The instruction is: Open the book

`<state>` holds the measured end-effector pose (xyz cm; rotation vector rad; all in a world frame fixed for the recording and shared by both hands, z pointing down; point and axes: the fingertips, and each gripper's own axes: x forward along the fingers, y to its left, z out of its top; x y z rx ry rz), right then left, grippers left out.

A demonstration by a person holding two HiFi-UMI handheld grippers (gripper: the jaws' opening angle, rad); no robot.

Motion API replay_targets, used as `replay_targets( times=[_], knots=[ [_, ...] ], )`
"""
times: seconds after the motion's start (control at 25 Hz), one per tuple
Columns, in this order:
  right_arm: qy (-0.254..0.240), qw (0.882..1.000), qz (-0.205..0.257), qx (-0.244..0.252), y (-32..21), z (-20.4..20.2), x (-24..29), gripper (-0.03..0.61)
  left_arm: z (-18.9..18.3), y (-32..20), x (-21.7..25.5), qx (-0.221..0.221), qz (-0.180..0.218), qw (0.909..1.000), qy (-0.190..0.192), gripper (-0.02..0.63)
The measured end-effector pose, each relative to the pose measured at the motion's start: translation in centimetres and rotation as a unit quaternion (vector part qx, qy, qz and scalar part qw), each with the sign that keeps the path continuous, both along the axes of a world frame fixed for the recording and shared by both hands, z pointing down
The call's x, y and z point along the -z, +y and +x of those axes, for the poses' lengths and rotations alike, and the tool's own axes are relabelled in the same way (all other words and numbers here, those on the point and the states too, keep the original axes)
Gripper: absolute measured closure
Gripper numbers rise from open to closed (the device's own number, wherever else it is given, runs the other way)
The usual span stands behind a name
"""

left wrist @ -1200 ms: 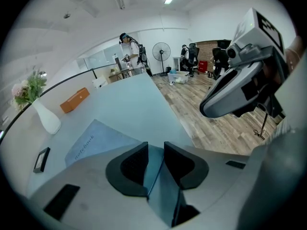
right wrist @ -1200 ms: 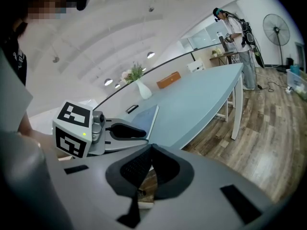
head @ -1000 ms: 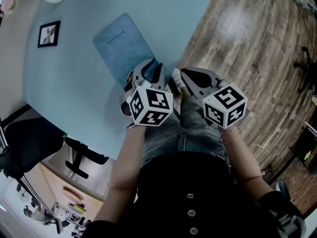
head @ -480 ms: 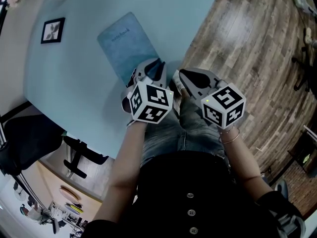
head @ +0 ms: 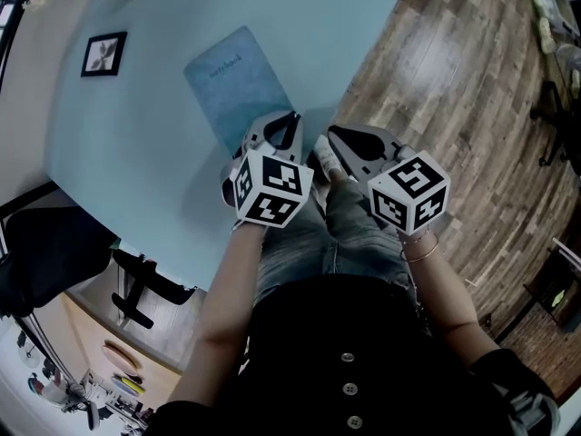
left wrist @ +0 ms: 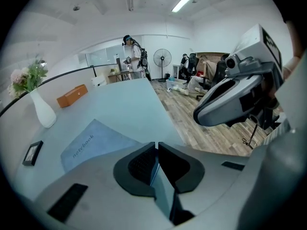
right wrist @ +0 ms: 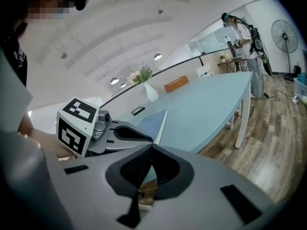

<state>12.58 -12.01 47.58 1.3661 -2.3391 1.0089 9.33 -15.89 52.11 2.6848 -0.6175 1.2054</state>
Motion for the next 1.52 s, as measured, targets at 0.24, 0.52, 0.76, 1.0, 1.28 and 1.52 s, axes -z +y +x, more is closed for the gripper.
replay_targets(
  times=[0.24, 0.52, 0.76, 1.0, 1.28, 1.52],
  knots=[
    [0.002, 1.0, 0.012, 0.008, -0.2, -0.2, 1.0, 0.577, -0.2, -0.1, 1.5, 0.025, -0.01, 0.999, 0.034, 0.589],
    [0.004, 0.999, 0.027, 0.019, -0.7, -0.9, 1.9, 0.577, -1.1, -0.2, 3.8, 0.051, -0.001, 0.9965, 0.066, 0.591],
    [0.003, 0.999, 0.038, 0.034, -1.4, -2.1, 2.7, 0.577, -2.3, -0.7, 6.3, 0.086, 0.012, 0.9908, 0.103, 0.592],
    [0.009, 0.997, 0.049, 0.056, -2.0, -3.4, 3.4, 0.577, -4.0, -0.8, 8.4, 0.124, 0.017, 0.9816, 0.144, 0.594],
    [0.013, 0.995, 0.062, 0.077, -3.0, -5.1, 4.6, 0.577, -6.1, -1.0, 10.1, 0.166, 0.011, 0.9665, 0.196, 0.594],
    [0.015, 0.993, 0.071, 0.098, -3.3, -7.1, 5.4, 0.577, -7.9, -0.9, 11.1, 0.191, 0.002, 0.9543, 0.23, 0.592]
  ],
)
